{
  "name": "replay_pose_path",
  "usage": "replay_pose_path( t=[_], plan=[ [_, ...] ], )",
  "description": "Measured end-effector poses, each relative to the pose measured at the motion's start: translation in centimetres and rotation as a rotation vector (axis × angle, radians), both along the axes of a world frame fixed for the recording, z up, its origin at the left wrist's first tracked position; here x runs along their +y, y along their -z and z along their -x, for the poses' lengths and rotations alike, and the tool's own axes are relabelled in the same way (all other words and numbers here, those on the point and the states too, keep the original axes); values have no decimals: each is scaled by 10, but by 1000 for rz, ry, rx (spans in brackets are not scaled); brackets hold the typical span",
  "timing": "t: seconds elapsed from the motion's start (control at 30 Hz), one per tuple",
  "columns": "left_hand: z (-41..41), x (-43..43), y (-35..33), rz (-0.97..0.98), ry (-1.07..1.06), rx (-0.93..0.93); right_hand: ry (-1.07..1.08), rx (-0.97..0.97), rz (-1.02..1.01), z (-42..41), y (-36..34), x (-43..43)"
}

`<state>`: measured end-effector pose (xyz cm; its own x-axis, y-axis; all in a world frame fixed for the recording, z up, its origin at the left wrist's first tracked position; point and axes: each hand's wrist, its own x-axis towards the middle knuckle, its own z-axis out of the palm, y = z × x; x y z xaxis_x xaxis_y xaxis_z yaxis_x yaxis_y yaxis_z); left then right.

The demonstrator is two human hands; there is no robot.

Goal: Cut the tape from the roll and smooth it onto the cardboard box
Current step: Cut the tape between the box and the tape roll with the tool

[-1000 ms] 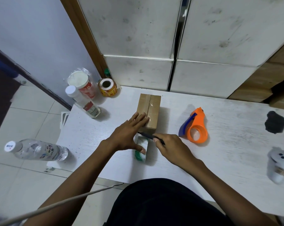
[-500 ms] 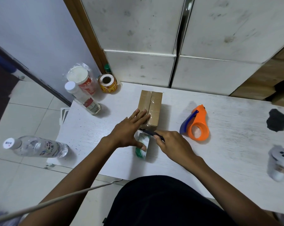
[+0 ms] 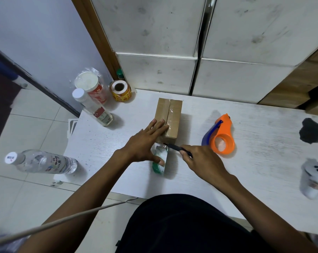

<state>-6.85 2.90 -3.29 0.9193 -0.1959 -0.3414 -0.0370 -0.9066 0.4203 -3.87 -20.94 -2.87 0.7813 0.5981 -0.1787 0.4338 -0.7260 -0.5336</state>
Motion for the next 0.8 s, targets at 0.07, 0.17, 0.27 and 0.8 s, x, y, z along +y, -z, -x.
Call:
replay_pose_path(
  t=[0.07,0.17,0.27,0.8],
  plan=[
    [0,-1,0,2,1,4,8,12,-2,1,0,-3],
    [1,-2,-2,2,4,3,17,15,-6,2,-3,-5],
    [1,-2,-5,-2,5,8,28,16,-4,4,-5,-8],
    [3,-3,-7,-3,5,22,253,76,3,-1,17,-27]
  ],
)
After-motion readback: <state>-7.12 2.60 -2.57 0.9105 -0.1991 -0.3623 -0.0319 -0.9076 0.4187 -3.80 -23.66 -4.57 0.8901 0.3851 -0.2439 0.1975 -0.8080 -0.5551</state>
